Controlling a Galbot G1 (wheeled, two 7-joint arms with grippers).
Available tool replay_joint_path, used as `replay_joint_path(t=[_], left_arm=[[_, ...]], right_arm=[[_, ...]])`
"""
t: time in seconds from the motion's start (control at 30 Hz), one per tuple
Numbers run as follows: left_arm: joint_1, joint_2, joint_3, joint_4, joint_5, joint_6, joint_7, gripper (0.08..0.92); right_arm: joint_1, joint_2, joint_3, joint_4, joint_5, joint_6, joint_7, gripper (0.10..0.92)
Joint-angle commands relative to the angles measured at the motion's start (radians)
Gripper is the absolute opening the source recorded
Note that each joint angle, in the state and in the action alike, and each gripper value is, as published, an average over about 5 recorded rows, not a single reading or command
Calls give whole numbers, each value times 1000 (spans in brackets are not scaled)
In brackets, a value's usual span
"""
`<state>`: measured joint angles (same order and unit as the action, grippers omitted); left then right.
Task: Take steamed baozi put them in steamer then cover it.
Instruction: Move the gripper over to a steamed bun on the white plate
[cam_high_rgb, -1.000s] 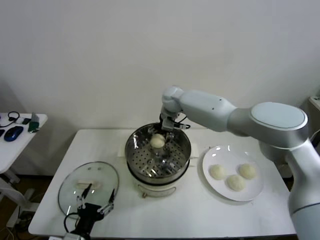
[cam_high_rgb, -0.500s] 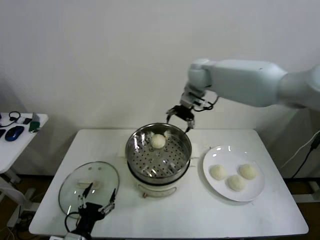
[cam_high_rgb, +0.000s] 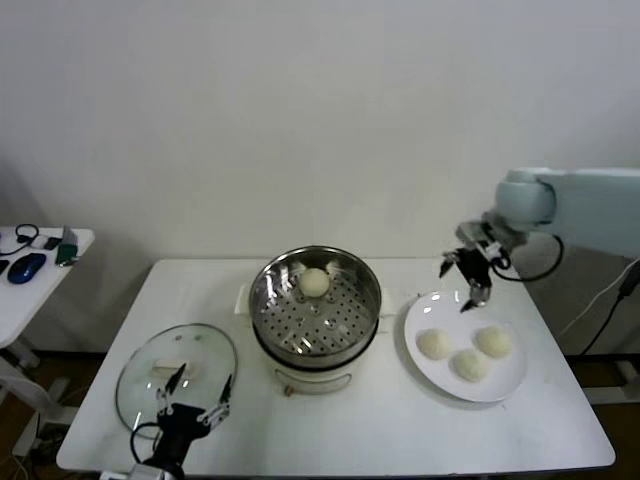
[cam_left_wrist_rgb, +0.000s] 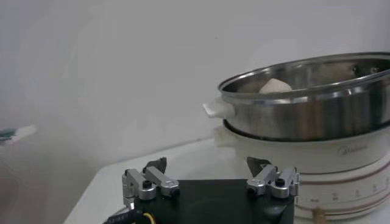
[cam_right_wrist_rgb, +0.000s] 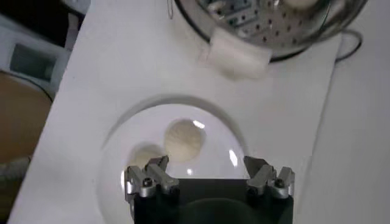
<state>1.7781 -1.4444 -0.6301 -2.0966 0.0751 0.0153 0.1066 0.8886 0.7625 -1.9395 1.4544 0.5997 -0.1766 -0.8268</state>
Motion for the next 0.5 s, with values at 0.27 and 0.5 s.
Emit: replay_joint_path(t=[0.27,0.5], left_arm=[[20,-13,-4,8,14,-19,-10,823],[29,-13,-6,8,14,-25,-14,823]], right_arm=[[-444,-18,288,-82,-145,-197,129,823],[-500,46,353,-169,-185,-202,138,823]])
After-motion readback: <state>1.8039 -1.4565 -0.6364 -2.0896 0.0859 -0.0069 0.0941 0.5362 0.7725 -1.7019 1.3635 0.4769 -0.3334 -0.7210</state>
